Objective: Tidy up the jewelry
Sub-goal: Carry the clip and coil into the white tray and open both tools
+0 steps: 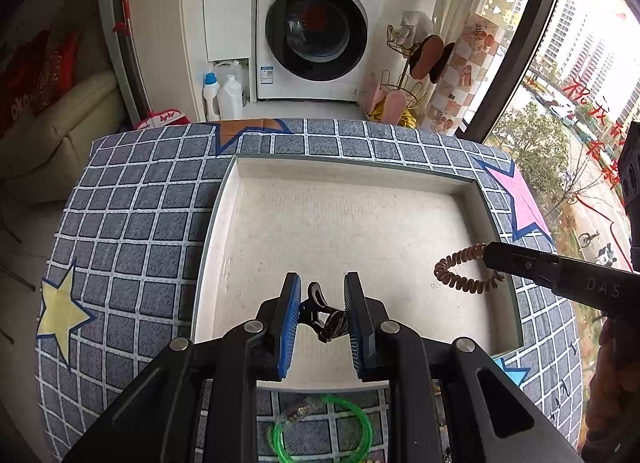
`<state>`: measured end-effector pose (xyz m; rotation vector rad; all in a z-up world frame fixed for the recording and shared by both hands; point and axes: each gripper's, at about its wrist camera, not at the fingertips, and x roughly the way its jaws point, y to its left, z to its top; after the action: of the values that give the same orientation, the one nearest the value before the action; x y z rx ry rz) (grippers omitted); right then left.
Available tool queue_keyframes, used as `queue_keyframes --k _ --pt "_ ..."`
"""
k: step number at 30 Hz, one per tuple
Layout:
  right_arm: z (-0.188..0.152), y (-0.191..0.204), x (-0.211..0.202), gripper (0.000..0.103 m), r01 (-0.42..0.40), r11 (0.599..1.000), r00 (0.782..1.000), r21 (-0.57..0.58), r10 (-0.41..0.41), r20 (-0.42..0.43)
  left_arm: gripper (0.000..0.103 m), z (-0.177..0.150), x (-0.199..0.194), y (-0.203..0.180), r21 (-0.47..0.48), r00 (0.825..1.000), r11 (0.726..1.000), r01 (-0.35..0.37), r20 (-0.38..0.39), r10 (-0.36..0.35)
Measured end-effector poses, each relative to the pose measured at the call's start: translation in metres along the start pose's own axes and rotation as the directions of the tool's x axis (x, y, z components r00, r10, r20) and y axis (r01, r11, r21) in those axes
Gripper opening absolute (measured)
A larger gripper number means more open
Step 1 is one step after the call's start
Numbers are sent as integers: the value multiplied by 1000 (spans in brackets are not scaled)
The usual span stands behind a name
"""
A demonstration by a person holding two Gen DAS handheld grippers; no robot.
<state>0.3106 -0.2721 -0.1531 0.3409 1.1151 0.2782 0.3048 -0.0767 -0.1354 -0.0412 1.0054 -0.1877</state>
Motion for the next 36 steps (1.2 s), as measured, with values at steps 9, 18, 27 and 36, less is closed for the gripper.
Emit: queue_keyframes --k 9,18,27,36 --pt "17 -18 43 12 28 1000 999 3 -28 -26 35 8 43 -7 35 996 996 -81 -21 82" --pt "4 -35 53 13 75 997 994 -8 -75 -75 36 -5 70 -17 101 985 984 -144 -85 153" --pt "2 -39 51 62 55 998 996 21 -54 -71 36 -8 74 -17 100 978 982 -158 -119 170" --pt "7 -32 16 63 -7 999 1000 51 7 3 103 -1 43 -20 94 984 980 -177 -19 179"
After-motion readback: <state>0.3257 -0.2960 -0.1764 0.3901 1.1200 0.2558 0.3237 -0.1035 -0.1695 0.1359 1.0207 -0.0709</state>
